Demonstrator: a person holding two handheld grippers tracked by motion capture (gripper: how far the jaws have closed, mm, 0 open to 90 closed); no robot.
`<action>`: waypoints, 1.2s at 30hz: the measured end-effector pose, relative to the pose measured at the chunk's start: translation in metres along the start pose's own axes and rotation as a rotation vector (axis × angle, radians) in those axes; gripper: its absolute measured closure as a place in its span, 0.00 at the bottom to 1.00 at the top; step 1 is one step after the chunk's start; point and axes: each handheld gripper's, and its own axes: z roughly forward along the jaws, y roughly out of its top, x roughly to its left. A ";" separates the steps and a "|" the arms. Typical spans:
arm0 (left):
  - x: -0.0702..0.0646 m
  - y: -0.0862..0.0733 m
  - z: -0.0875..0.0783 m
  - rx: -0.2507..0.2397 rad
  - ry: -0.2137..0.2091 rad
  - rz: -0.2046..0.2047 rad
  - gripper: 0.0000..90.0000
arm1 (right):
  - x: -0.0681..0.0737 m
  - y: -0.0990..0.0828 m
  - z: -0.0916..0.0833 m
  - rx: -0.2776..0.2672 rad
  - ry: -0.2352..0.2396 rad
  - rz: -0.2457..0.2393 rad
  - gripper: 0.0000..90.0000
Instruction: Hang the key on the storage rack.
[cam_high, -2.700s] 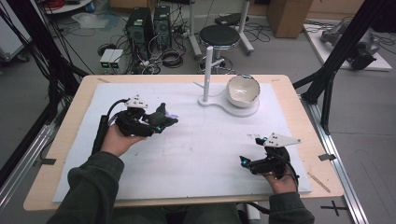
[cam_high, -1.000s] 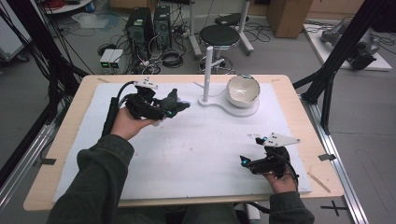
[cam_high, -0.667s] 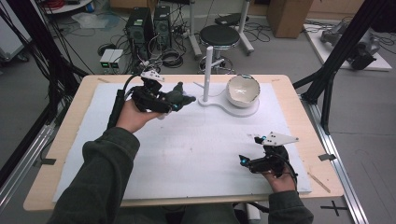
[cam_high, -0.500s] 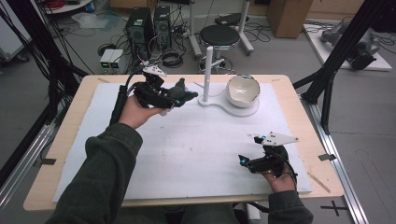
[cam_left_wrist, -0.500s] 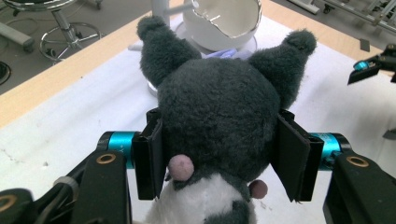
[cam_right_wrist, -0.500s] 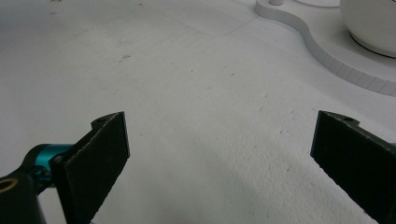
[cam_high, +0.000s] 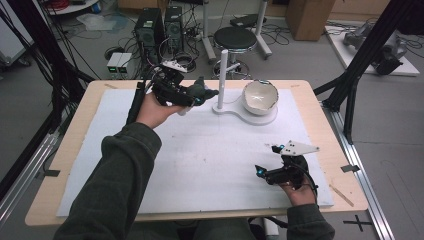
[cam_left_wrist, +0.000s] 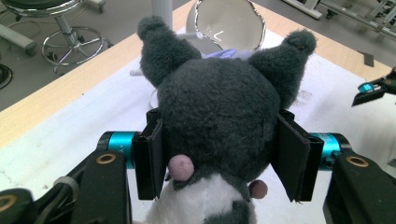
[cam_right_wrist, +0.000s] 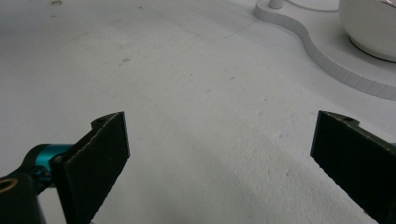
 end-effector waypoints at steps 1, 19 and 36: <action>0.000 0.002 0.001 -0.003 0.002 -0.004 0.47 | 0.000 0.000 0.000 0.000 0.000 0.001 0.04; 0.006 0.015 0.015 -0.018 0.037 -0.026 0.47 | -0.001 0.000 -0.001 -0.008 -0.001 0.003 0.04; 0.001 0.020 0.036 -0.004 0.037 -0.022 0.47 | -0.002 0.001 -0.001 -0.016 -0.003 -0.003 0.04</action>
